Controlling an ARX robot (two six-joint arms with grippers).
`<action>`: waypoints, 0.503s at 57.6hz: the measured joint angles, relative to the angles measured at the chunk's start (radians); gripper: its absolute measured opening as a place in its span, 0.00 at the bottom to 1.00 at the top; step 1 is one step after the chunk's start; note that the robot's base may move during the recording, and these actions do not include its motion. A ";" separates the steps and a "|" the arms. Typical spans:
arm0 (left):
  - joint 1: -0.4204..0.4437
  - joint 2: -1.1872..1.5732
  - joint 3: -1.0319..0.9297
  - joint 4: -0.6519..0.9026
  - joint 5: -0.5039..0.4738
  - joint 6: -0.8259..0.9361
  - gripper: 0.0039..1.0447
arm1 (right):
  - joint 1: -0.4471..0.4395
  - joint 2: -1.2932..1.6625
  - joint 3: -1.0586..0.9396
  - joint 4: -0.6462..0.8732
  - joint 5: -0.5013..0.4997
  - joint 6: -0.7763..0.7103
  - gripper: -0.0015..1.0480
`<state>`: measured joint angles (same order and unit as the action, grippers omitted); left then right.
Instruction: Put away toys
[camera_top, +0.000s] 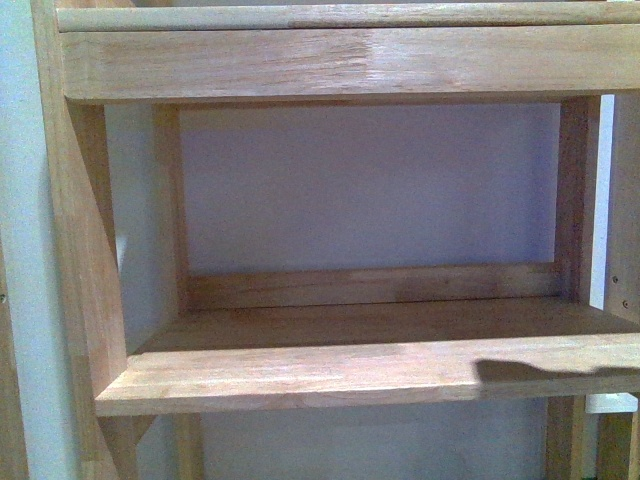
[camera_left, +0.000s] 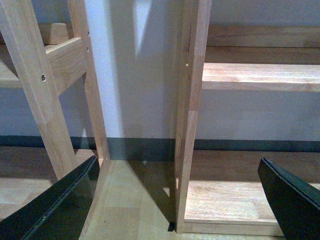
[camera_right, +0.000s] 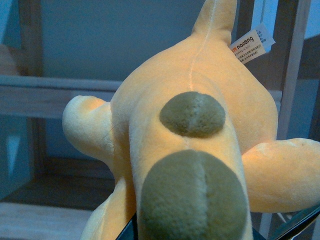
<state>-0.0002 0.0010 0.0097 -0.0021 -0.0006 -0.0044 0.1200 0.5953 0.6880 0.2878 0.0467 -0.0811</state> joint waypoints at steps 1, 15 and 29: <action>0.000 0.000 0.000 0.000 0.000 0.000 0.94 | 0.002 0.013 0.013 0.000 -0.001 0.000 0.09; 0.000 0.000 0.000 0.000 0.000 0.000 0.94 | 0.085 0.396 0.414 -0.048 -0.020 0.036 0.09; 0.000 0.000 0.000 0.000 0.000 0.000 0.94 | 0.182 0.669 0.772 -0.146 -0.045 0.102 0.09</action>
<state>-0.0002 0.0010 0.0097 -0.0021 -0.0006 -0.0044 0.3019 1.2648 1.4605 0.1413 0.0021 0.0208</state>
